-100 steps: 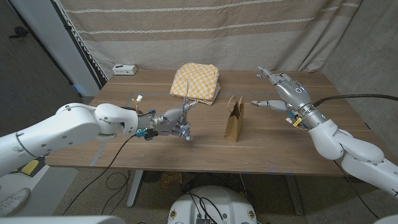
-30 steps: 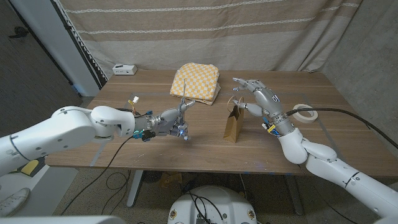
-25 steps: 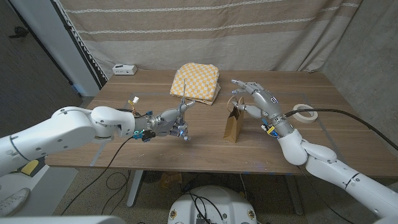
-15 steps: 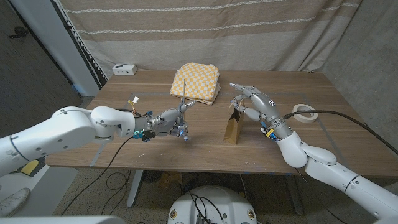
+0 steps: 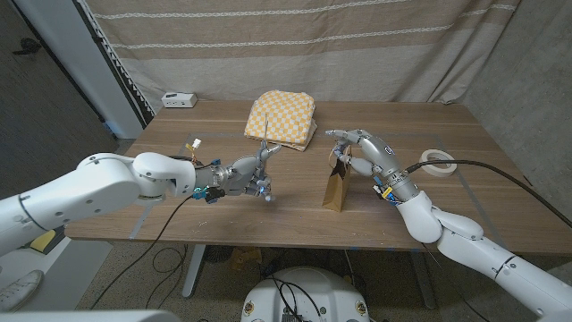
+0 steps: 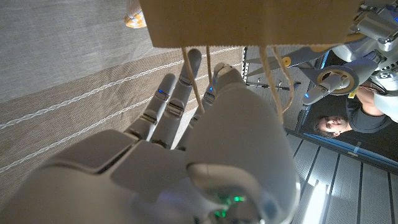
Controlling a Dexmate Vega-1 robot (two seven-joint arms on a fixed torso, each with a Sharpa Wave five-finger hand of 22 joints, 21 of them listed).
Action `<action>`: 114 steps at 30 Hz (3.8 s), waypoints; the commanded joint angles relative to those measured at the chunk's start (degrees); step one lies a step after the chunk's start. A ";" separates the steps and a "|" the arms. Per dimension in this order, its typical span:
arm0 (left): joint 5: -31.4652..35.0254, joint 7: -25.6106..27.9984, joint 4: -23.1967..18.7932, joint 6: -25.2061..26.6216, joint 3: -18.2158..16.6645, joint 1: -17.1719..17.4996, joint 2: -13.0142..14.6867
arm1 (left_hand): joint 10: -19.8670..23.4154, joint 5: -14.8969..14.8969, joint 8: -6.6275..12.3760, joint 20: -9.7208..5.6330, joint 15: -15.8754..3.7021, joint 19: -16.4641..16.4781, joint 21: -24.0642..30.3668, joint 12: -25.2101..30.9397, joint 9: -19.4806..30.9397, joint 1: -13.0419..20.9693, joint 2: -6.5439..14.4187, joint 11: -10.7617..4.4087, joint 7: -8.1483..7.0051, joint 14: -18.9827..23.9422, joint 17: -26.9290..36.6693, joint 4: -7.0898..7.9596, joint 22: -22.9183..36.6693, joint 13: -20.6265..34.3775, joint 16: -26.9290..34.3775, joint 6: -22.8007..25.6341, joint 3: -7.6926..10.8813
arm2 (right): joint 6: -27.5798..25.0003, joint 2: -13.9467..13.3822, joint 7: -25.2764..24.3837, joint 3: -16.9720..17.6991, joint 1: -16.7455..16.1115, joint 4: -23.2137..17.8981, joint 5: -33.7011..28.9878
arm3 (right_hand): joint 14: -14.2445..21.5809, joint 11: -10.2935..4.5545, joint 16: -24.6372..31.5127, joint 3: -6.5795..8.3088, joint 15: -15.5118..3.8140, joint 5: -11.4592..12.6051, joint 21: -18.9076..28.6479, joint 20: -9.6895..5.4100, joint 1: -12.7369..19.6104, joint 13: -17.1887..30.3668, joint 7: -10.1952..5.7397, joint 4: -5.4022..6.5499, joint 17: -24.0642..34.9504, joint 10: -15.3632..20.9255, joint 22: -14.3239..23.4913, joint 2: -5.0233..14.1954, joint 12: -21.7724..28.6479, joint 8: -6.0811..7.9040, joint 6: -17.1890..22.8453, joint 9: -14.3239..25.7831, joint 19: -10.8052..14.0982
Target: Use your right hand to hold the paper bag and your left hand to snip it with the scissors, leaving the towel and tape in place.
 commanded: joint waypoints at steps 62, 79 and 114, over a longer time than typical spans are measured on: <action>7.58 -5.55 2.58 1.97 6.38 -8.54 -4.46 | 1.27 1.15 18.95 0.07 -1.57 0.00 0.26 0.93 0.02 -0.17 0.79 -0.76 4.34 -0.18 -0.59 1.67 0.19 0.94 2.07 4.65 -0.79 | -30.44 8.44 -11.78 -1.57 8.95 -4.89 -5.86 | 31.32 1.48 43.16 29.19 -5.94 -15.01 28.75 -9.76 -32.46 55.27 8.78 5.43 19.54 30.01 37.27 -0.24 42.06 56.68 29.61 50.80 52.32; 8.84 -6.13 2.25 3.53 8.52 -10.29 -7.15 | 1.35 1.33 18.95 0.14 -1.63 0.17 0.30 1.38 0.02 0.53 0.67 -0.84 4.36 -0.05 -0.83 1.44 0.17 1.68 2.56 4.77 -0.81 | -29.94 10.86 -14.57 -3.62 14.93 0.04 -5.31 | 31.26 1.44 43.10 29.27 -5.95 -15.17 28.74 -9.74 -32.77 55.27 8.50 5.26 19.52 30.07 37.19 -0.46 42.07 57.12 29.13 49.59 52.54; 7.76 -5.70 2.27 4.35 9.10 -10.26 -8.08 | 1.62 1.64 18.97 0.17 -1.79 0.22 0.32 1.07 0.02 0.83 0.81 -0.95 4.38 -0.01 -1.61 1.65 0.21 1.31 3.29 4.93 -0.82 | -56.40 14.41 7.46 -4.17 13.62 -13.60 8.22 | 16.33 1.86 7.37 21.78 -6.46 -11.57 4.86 -10.71 -31.09 55.29 10.29 5.13 -10.67 -4.12 11.86 0.53 41.86 51.45 -2.82 51.43 57.11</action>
